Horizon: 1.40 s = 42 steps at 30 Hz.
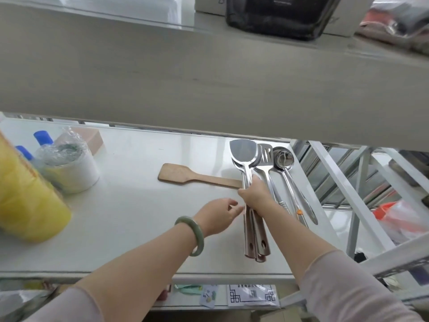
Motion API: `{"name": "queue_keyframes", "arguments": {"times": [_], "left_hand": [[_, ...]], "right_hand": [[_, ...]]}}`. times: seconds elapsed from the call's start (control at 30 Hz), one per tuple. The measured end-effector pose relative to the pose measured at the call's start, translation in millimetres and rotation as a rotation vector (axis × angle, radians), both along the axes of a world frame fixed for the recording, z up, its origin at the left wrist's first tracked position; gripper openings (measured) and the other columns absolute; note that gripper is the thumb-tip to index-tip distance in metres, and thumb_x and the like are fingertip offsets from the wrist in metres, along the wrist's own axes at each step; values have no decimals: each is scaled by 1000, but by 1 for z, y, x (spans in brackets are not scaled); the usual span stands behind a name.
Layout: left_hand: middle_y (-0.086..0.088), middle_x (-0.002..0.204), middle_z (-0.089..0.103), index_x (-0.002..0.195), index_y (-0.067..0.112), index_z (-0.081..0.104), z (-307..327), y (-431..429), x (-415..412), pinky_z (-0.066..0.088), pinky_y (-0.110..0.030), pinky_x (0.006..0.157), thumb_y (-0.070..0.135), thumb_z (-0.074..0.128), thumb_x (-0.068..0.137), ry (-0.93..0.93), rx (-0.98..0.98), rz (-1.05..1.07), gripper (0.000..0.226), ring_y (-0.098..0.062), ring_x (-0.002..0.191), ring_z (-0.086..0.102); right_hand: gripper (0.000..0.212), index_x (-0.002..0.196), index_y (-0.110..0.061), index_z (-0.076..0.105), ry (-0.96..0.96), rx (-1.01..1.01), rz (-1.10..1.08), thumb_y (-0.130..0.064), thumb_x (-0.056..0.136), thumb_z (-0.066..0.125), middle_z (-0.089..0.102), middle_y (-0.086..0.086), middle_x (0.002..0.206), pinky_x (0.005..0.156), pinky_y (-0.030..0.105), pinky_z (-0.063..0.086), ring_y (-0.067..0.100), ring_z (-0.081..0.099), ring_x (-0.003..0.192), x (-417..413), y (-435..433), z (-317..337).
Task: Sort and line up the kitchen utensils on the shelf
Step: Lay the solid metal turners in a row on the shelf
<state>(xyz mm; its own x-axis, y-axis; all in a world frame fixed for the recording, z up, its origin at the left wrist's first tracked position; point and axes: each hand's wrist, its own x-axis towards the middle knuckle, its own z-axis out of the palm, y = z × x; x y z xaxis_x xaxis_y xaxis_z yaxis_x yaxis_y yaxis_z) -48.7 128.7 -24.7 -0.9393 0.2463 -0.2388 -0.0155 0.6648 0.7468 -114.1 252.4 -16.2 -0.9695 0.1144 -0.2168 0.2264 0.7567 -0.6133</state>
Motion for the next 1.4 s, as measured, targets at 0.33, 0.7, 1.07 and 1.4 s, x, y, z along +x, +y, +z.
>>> {"name": "queue_keyframes", "arguments": {"times": [0.33,0.7,1.07,1.4], "left_hand": [[-1,160,-5,149,25,3,-22,-3,-76,14,-47,118,31,36,97,68,-630,-15,63,-33,146,2],[-6,132,35,121,26,49,-32,-34,-56,11,-51,115,45,44,90,94,-473,85,36,-28,133,29],[-3,148,24,117,19,51,-40,34,-12,21,-31,115,19,55,82,162,-173,-116,35,-20,142,21],[-13,158,-2,148,20,9,-59,82,19,1,-43,121,45,35,90,98,-233,214,69,-30,146,-3]], "right_hand": [[43,114,-9,52,44,214,62,-19,74,65,64,13,99,70,25,39,26,53,83,-3,34,-20],[26,95,-3,51,93,240,14,-15,78,65,53,22,113,78,31,44,33,54,97,-11,43,-25],[60,132,2,44,173,150,34,-34,87,61,38,25,141,109,34,30,33,38,132,-23,50,-15],[59,148,-18,25,-34,320,68,-34,94,43,34,16,149,116,42,25,32,30,138,8,150,-33]]}}
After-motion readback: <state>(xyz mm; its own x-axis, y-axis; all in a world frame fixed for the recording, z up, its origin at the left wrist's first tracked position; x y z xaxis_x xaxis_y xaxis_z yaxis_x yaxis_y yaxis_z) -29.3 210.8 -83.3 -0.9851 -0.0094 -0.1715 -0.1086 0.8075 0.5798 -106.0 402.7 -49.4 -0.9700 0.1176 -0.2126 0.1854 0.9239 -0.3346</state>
